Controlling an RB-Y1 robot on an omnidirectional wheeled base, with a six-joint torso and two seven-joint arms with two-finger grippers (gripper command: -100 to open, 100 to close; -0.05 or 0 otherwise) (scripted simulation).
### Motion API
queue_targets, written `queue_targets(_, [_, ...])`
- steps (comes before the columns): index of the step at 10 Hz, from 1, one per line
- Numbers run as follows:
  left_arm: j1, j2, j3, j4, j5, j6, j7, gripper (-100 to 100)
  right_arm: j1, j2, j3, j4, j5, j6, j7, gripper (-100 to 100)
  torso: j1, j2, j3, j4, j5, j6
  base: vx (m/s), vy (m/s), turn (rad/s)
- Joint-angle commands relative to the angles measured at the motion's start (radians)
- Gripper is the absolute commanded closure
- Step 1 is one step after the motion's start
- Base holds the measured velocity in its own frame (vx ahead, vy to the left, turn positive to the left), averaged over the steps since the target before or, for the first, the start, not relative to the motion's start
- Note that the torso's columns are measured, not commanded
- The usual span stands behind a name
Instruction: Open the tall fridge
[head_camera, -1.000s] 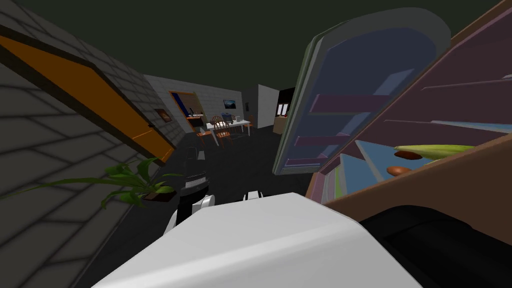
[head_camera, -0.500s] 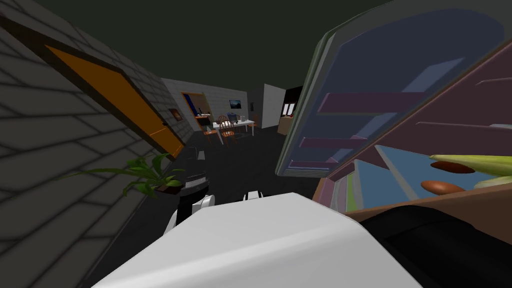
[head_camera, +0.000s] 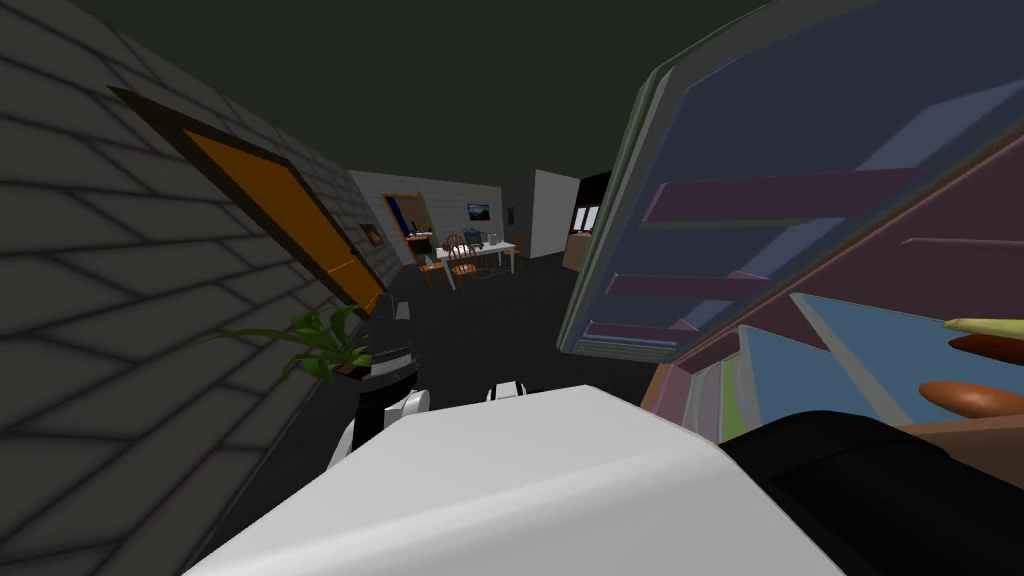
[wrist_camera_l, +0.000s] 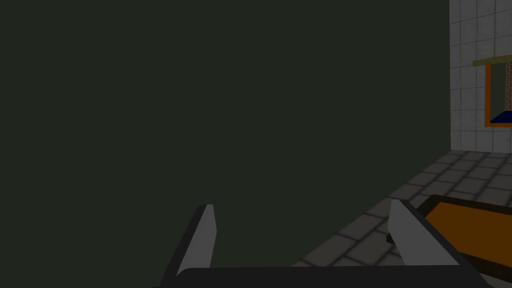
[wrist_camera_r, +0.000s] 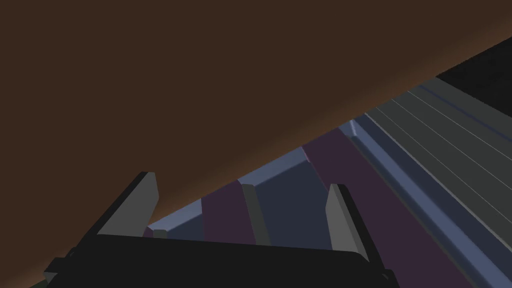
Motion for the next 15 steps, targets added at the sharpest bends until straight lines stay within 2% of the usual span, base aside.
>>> queue_targets(1, [0.0,0.0,0.0,0.0,0.0,0.0,0.0,0,-0.031,-0.029,0.0,0.051,0.072,0.077,-0.014,-100,0.0,-0.003,-0.002,0.0,0.002,-0.004,0.018,0.006,0.082])
queue_targets(2, [0.0,0.0,0.0,0.0,0.0,0.0,0.0,0,-0.031,-0.029,0.0,0.051,0.072,0.078,-0.014,-100,0.0,-0.005,-0.005,0.0,0.007,-0.006,0.022,0.003,0.008])
queue_targets(3, [0.0,0.0,0.0,0.0,0.0,0.0,0.0,0,-0.043,-0.041,-0.002,0.089,0.103,0.109,-0.018,-100,0.001,-0.004,-0.005,-0.001,0.007,-0.003,0.026,0.006,0.28])
queue_targets(4, [0.0,0.0,0.0,0.0,0.0,0.0,0.0,0,-0.043,-0.041,-0.002,0.089,0.115,0.126,-0.018,-100,-0.003,-0.004,-0.003,-0.001,0.003,-0.005,0.041,-0.018,0.139])
queue_targets(5, [0.0,0.0,0.0,0.0,0.0,0.0,0.0,0,-0.054,-0.053,-0.003,0.111,0.146,0.159,-0.023,-100,-0.008,-0.001,0.001,-0.003,-0.008,0.005,0.061,-0.03,0.164])
queue_targets(6, [0.0,0.0,0.0,0.0,0.0,0.0,0.0,0,-0.054,-0.053,-0.003,0.124,0.155,0.171,-0.023,-100,-0.01,0.004,0.006,-0.003,-0.016,0.011,0.054,-0.03,0.106])
queue_targets(7, [0.0,0.0,0.0,0.0,0.0,0.0,0.0,0,-0.065,-0.066,-0.004,0.156,0.192,0.207,-0.028,-100,-0.009,0.01,0.01,-0.002,-0.018,0.014,0.044,-0.015,0.16])
queue_targets(8, [0.0,0.0,0.0,0.0,0.0,0.0,0.0,0,-0.076,-0.078,-0.005,0.185,0.225,0.237,-0.032,-100,-0.007,0.012,0.011,-0.001,-0.018,0.014,0.043,0.006,0.248])
queue_targets(9, [0.0,0.0,0.0,0.0,0.0,0.0,0.0,0,-0.076,-0.078,-0.005,0.185,0.226,0.251,-0.032,-100,-0.005,0.012,0.011,-0.001,-0.018,0.014,0.029,0.005,0.093])
queue_targets(12, [0.0,0.0,0.0,0.0,0.0,0.0,0.0,0,-0.102,-0.114,-0.009,0.254,0.308,0.342,-0.044,-100,-0.007,0.009,0.009,-0.002,-0.018,0.014,0.028,0.008,0.163])
queue_targets(15, [0.0,0.0,0.0,0.0,0.0,0.0,0.0,0,-0.118,-0.138,-0.011,0.292,0.355,0.395,-0.051,-100,-0.007,0.01,0.009,-0.002,-0.018,0.014,0.028,0.008,0.101])
